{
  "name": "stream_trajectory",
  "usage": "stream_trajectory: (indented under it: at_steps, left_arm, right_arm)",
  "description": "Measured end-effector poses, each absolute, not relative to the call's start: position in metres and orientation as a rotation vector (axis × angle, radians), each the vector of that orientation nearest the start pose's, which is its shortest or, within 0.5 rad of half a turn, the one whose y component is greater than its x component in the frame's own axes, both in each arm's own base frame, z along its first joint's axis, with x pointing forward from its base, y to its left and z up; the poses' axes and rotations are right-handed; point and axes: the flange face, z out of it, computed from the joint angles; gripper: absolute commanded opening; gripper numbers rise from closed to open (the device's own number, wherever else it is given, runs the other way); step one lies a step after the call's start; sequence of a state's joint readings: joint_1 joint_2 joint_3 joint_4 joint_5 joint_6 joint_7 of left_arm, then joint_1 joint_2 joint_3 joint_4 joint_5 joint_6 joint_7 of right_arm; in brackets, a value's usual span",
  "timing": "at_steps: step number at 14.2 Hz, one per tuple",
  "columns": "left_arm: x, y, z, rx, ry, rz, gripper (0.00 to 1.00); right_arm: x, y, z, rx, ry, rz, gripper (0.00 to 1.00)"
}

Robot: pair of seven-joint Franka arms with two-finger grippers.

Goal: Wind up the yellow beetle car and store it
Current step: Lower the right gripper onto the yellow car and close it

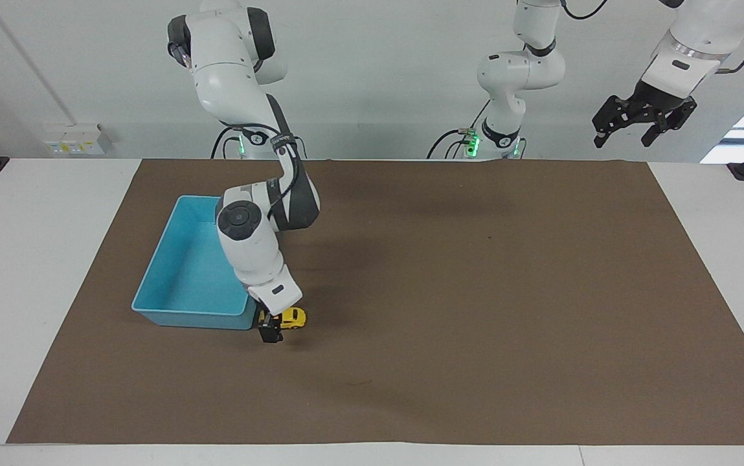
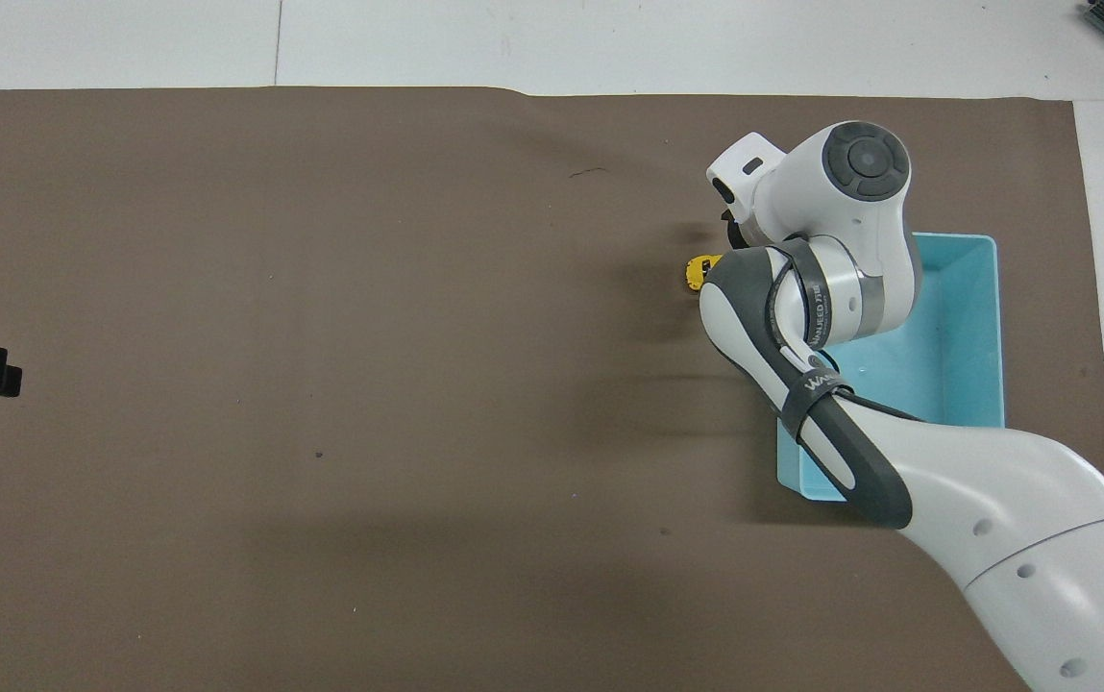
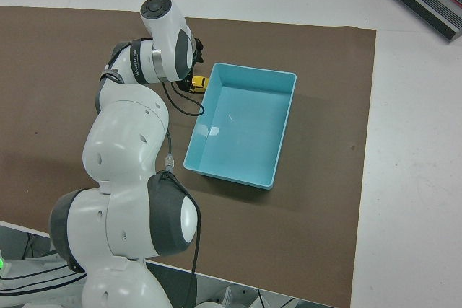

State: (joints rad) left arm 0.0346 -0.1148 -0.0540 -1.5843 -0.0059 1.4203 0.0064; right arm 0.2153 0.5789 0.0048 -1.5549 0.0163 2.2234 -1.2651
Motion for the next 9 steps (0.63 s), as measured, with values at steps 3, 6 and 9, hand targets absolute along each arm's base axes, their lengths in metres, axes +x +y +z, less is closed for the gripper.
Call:
stream_trajectory:
  at_steps: [3, 6, 9]
  left_arm:
    - [0.502, -0.012, 0.666, -3.140, 0.040, 0.078, 1.00]
    - [0.502, -0.012, 0.666, -3.140, 0.038, 0.078, 1.00]
    - [0.502, 0.002, 0.666, -3.141, -0.007, 0.077, 1.00]
  right_arm:
    - [0.684, 0.160, 0.312, -2.330, -2.137, -0.114, 0.89]
    - [0.680, 0.159, 0.306, -2.326, -2.139, -0.109, 0.80]
    - [0.675, 0.158, 0.304, -2.321, -2.141, -0.102, 0.67]
